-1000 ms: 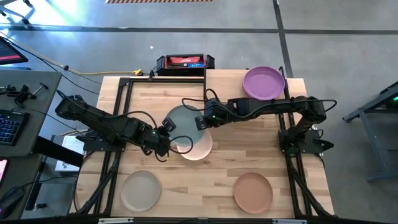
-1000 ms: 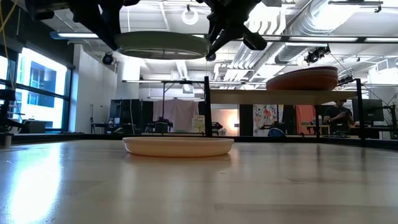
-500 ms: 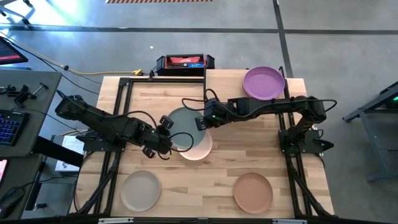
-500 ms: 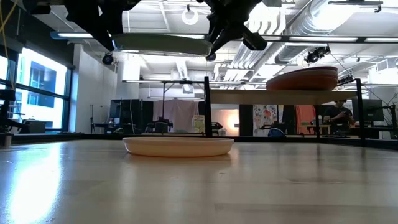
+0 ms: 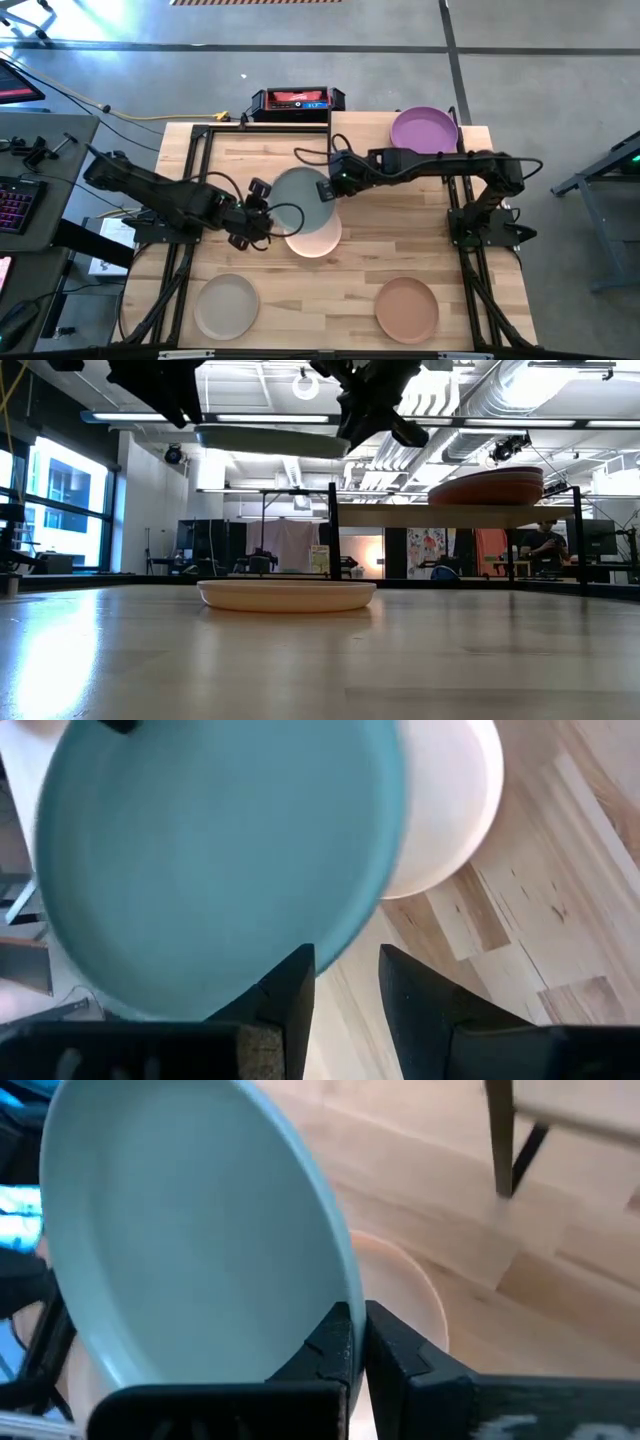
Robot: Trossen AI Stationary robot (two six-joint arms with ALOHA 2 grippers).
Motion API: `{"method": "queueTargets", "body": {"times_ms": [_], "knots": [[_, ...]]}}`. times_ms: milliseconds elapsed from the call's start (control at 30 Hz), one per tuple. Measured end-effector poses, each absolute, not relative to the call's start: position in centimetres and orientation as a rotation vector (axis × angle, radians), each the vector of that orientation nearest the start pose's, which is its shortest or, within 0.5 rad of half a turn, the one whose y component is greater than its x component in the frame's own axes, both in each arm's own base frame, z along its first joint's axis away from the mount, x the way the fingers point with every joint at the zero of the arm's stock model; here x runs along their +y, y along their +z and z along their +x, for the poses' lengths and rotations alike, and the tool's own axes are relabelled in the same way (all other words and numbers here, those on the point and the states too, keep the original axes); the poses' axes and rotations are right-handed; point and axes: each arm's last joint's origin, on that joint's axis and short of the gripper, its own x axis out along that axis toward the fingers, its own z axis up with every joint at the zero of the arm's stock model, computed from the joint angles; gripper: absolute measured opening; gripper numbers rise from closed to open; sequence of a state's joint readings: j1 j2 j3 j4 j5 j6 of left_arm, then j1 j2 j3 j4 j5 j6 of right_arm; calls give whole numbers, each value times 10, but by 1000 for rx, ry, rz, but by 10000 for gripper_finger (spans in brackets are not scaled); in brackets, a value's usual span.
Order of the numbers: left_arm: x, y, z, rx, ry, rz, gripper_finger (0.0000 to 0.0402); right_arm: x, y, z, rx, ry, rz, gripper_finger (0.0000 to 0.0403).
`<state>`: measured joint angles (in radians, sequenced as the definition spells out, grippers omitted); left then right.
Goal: Place and stack plates onto a shelf
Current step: Put the light blue plate on the shelf
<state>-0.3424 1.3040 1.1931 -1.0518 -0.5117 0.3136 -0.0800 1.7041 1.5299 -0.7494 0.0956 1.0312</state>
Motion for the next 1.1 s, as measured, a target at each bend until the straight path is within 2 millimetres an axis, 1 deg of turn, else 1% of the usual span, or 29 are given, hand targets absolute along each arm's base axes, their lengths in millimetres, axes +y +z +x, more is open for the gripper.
{"method": "queueTargets", "body": {"times_ms": [167,267,467,633,900,1100], "knots": [[-65,310,224,1070,-13,758,104,-42,315,356,725,-630,942,0],[-63,312,221,1063,0,757,104,-47,324,347,710,-631,933,0],[-58,319,216,1030,135,748,102,-63,342,326,677,-656,924,0],[-48,325,211,1009,234,687,102,-80,357,304,646,-690,907,0],[-25,332,207,997,383,579,102,-115,372,268,624,-782,886,0],[-6,333,208,1008,485,511,102,-151,371,249,640,-787,892,0]]}}
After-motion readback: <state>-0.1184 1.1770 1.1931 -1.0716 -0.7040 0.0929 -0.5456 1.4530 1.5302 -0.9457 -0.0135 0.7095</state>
